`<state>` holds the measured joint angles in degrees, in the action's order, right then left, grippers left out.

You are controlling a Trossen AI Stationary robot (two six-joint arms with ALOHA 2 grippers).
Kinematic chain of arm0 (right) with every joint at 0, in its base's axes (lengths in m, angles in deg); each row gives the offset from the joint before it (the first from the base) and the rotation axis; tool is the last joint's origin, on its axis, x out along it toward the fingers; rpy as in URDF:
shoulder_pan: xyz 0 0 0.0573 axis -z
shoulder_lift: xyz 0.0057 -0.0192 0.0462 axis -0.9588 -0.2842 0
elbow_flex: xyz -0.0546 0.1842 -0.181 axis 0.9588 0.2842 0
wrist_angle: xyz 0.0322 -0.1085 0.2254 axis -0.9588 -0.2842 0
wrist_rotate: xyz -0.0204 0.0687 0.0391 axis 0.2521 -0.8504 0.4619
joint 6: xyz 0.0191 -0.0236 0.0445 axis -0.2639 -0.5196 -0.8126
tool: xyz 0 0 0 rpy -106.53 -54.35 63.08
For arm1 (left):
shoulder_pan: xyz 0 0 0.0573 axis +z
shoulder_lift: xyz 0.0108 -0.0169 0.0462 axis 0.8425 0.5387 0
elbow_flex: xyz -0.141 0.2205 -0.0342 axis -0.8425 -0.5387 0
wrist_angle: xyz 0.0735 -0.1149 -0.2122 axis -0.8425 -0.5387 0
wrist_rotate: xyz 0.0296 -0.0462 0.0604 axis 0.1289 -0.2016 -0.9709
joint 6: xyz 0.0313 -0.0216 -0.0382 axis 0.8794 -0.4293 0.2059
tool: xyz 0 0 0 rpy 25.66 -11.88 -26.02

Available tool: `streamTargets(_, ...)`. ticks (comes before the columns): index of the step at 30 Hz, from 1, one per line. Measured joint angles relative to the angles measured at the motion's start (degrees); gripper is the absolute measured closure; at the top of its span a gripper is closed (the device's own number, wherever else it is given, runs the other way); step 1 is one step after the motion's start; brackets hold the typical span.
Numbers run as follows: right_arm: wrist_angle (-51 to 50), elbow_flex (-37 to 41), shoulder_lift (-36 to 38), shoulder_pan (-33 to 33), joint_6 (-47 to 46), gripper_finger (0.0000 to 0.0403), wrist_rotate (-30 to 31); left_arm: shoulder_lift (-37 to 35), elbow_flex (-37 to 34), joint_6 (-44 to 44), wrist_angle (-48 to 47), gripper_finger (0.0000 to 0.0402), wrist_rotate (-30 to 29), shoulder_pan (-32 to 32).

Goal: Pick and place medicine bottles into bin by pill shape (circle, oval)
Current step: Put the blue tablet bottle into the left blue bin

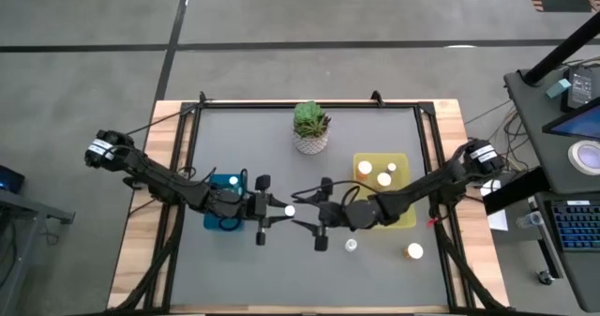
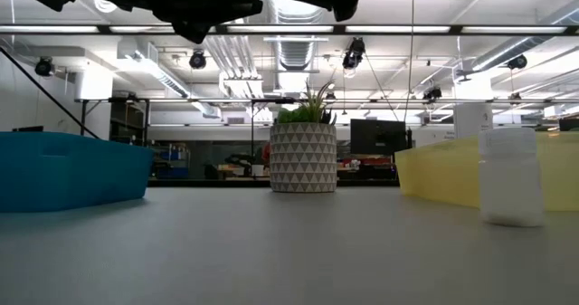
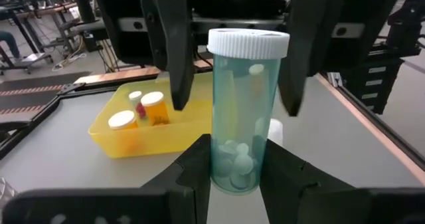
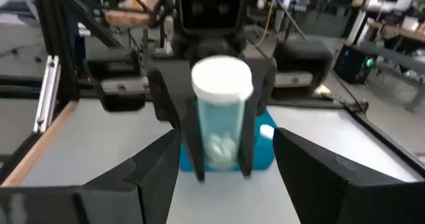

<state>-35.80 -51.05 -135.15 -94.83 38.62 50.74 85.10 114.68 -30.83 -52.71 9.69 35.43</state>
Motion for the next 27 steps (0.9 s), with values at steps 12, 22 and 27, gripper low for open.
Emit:
streamTargets(12, 4.82, -3.56, -5.33, 0.0, 4.33, 0.0184, -0.04, 0.24, 0.0, 0.23, 0.4, 0.0319, -0.02, 0.02)
streamTargets(22, 4.6, -3.89, -5.61, 0.02, 3.93, 0.027, 0.33, 0.24, 0.0, 0.23, 0.35, 0.0319, 0.11, -0.11)
streamTargets(27, 4.44, -3.89, -5.65, 0.02, 3.95, 0.0313, 0.33, 0.24, 0.0, 0.16, 0.28, 0.0301, 0.35, -0.11)
